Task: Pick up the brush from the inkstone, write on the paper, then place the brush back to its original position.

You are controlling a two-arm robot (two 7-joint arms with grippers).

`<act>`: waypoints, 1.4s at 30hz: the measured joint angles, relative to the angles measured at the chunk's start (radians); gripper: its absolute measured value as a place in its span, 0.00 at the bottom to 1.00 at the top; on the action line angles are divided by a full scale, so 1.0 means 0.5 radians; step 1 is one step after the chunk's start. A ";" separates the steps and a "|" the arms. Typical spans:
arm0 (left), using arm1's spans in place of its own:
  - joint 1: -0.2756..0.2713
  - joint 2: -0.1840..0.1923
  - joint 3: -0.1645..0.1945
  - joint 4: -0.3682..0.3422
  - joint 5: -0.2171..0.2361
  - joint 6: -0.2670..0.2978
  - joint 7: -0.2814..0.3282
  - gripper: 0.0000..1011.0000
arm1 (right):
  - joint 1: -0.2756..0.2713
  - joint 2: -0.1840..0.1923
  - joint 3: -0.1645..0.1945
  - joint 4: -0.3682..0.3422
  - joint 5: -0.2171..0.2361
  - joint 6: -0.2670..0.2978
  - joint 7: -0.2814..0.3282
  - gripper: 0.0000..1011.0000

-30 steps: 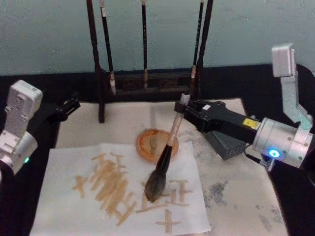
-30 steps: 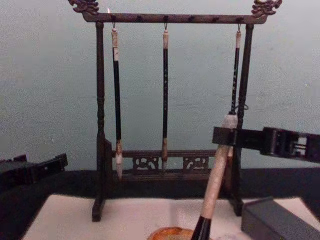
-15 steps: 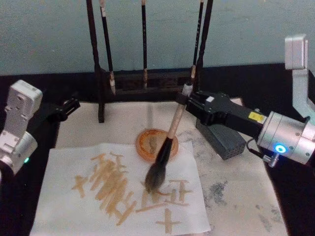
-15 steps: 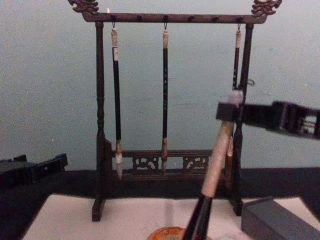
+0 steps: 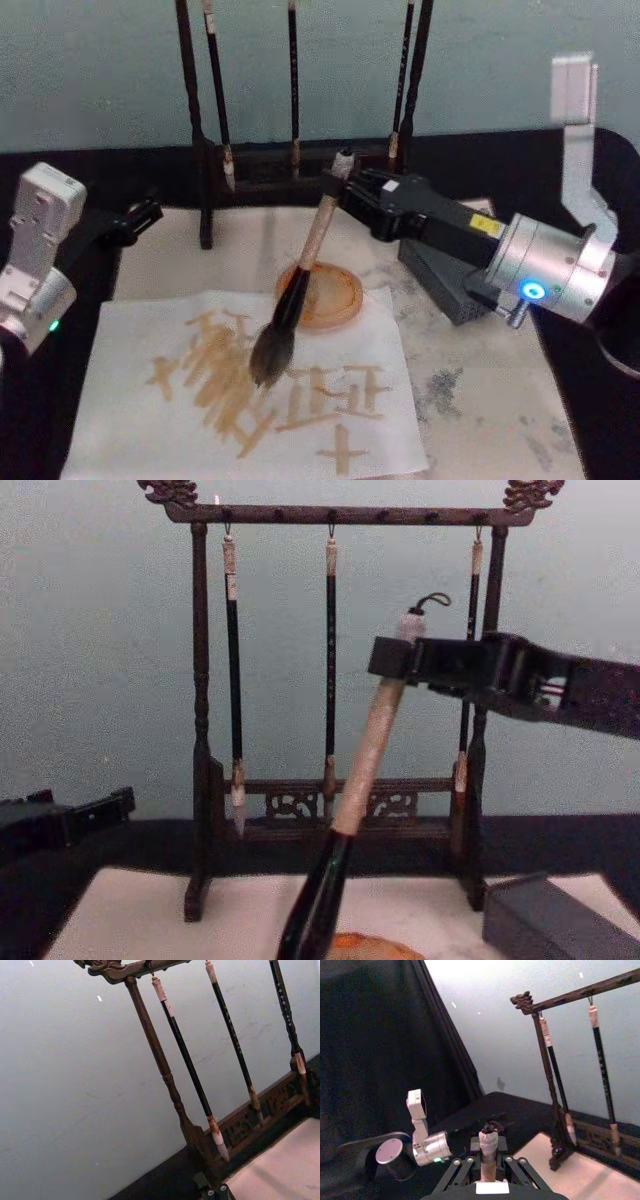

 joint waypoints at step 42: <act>0.000 0.000 0.000 0.000 0.000 0.000 0.000 0.99 | -0.156 0.116 0.078 0.191 0.071 -0.049 0.028 0.18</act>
